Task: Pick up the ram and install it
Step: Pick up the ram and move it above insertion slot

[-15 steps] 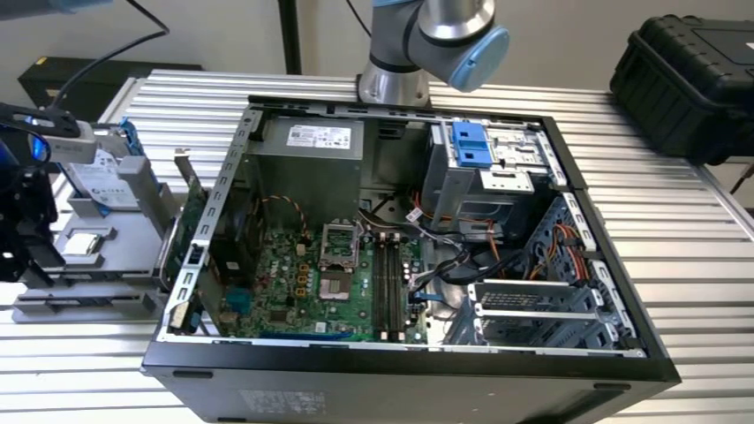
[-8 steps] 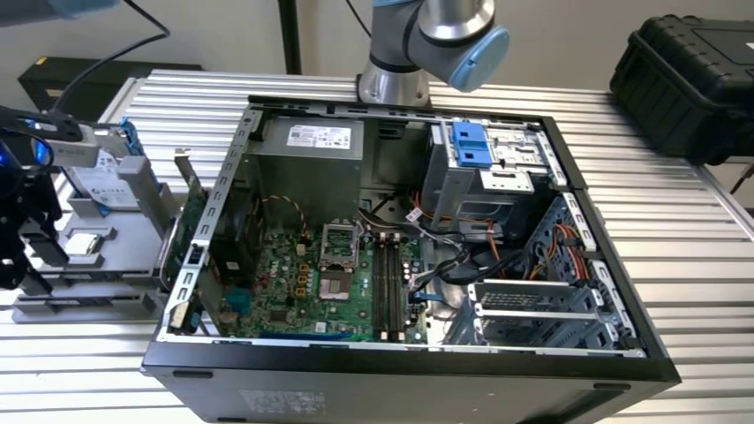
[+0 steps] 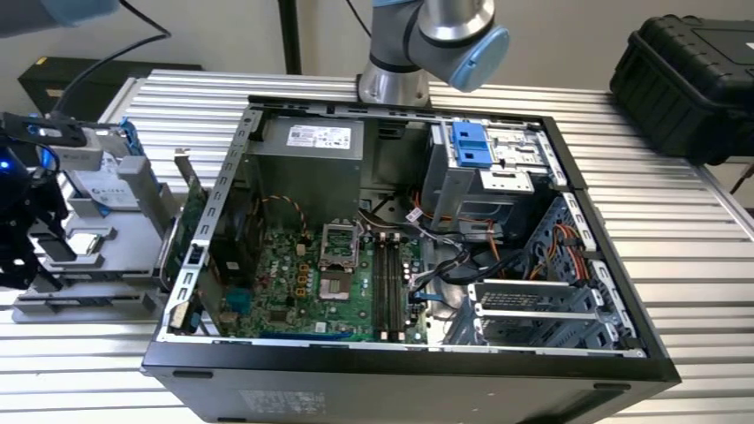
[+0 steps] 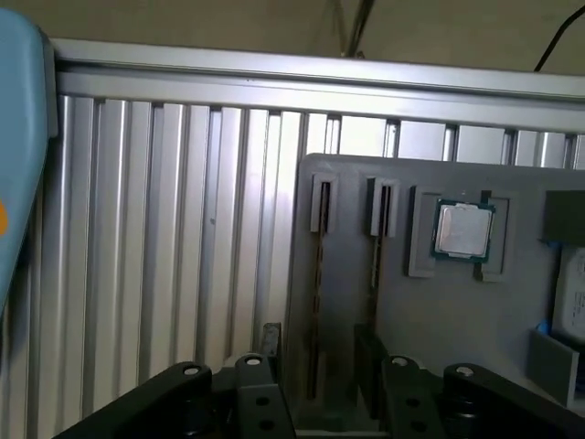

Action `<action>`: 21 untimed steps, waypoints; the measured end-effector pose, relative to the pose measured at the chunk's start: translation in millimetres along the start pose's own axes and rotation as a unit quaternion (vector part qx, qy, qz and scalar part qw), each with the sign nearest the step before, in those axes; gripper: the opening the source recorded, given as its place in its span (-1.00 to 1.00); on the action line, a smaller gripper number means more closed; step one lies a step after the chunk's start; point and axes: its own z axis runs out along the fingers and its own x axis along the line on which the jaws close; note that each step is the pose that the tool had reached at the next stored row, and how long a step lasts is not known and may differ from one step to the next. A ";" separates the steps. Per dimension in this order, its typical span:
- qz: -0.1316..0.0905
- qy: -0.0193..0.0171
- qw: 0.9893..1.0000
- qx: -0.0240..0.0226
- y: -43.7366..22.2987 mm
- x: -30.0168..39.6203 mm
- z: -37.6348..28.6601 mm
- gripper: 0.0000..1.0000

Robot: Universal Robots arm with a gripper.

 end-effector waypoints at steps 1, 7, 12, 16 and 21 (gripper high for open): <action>0.000 -0.001 1.000 0.000 0.0 0.4 1.6 1.00; 0.000 -0.004 1.000 0.000 0.1 0.8 12.5 1.00; 0.000 -0.004 1.000 -0.008 0.1 0.7 18.4 1.00; -0.006 -0.005 1.000 -0.011 0.2 0.6 23.0 1.00; -0.026 -0.005 1.000 -0.010 0.1 0.5 28.9 1.00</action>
